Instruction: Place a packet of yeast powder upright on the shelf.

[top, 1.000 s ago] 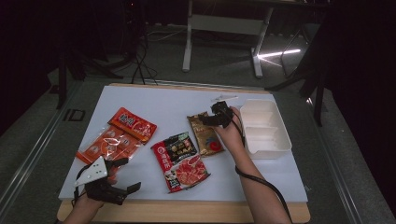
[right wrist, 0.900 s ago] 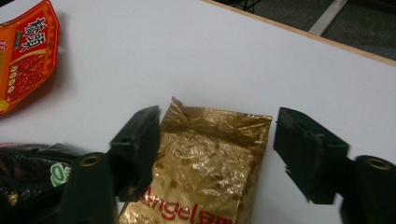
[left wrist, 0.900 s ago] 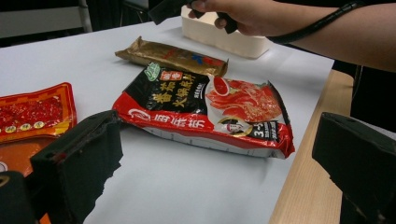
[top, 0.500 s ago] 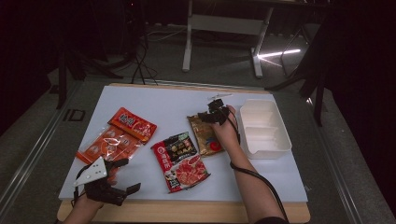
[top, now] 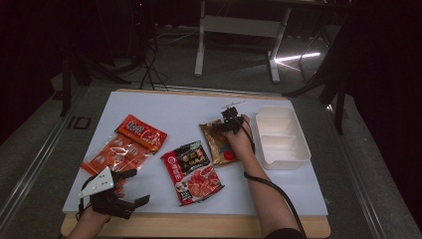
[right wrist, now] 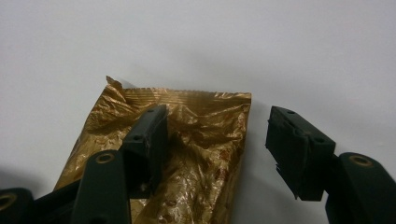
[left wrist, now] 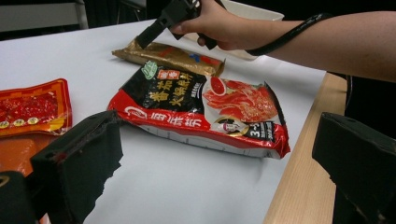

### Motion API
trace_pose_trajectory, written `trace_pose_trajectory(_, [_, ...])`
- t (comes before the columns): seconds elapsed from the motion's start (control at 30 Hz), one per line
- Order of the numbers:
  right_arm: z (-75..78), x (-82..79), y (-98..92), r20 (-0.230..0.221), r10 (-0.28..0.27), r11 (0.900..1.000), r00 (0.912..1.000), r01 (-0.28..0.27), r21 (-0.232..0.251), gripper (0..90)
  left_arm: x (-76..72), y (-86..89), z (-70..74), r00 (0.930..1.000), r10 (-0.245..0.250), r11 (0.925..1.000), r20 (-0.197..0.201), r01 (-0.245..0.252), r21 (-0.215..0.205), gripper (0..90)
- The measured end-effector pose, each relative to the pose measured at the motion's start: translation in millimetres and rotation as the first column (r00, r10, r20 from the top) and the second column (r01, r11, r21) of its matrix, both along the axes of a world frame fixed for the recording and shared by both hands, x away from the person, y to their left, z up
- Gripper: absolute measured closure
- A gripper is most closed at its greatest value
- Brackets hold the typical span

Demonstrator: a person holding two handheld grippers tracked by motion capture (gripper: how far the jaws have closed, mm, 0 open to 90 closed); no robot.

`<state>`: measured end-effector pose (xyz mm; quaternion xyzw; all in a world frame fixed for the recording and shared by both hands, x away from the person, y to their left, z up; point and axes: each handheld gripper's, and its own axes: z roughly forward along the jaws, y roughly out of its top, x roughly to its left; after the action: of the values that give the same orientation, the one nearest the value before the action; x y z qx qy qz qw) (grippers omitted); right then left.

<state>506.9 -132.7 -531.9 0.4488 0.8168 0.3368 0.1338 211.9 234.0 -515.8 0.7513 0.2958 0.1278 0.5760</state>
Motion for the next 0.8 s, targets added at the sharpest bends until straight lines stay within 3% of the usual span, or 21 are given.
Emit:
trace_pose_trajectory(0.23, [-1.4,0.2,1.6,-0.037,0.022,1.0,0.9991,-0.022,0.008,49.6,0.6,-0.4,-0.4,1.0,0.0,1.0,-0.005,0.0,-0.003,2.1])
trace_pose_trajectory(0.33, [-3.3,0.1,2.3,-0.046,0.008,1.0,0.9989,-0.007,0.028,55.6,0.4,-1.0,-0.3,1.0,-0.002,1.0,-0.005,0.002,-0.002,2.0])
trace_pose_trajectory(0.37, [-5.1,0.8,1.4,-0.075,-0.012,0.998,0.9971,0.017,0.065,60.9,0.5,-1.1,-0.6,1.0,-0.005,1.0,-0.007,0.005,0.003,2.0])
trace_pose_trajectory(0.5, [-4.3,2.9,1.5,-0.102,-0.002,0.997,0.9948,0.01,0.075,66.5,0.9,-1.2,-0.7,0.9999,-0.005,1.0,-0.011,0.005,-0.003,2.0])
trace_pose_trajectory(0.6, [-2.0,3.9,4.1,-0.101,-0.015,0.999,0.9947,0.019,0.038,73.2,0.8,-1.4,-0.8,0.9999,-0.008,1.0,-0.012,0.008,0.005,2.0])
trace_pose_trajectory(0.63, [-1.0,3.7,5.8,-0.089,-0.013,1.0,0.9959,0.014,0.01,81.7,0.8,-1.3,-0.6,0.9999,-0.008,1.0,-0.012,0.008,0.003,2.0])
trace_pose_trajectory(0.67, [-1.0,3.7,5.8,-0.089,-0.013,1.0,0.9959,0.014,0.01,81.7,0.7,-1.3,-0.5,0.9999,-0.007,1.0,-0.011,0.007,-0.002,2.0])
trace_pose_trajectory(0.7, [-0.1,2.5,8.2,-0.076,-0.001,1.0,0.9971,-0.001,-0.027,87.2,0.8,-0.9,-0.9,0.9999,-0.008,1.0,-0.013,0.008,0.002,2.0])
trace_pose_trajectory(0.8, [2.2,0.3,9.3,-0.072,0.006,0.999,0.9974,-0.008,-0.035,89.0,1.0,-0.5,-1.0,0.9999,-0.007,1.0,-0.014,0.007,0.0,2.0])
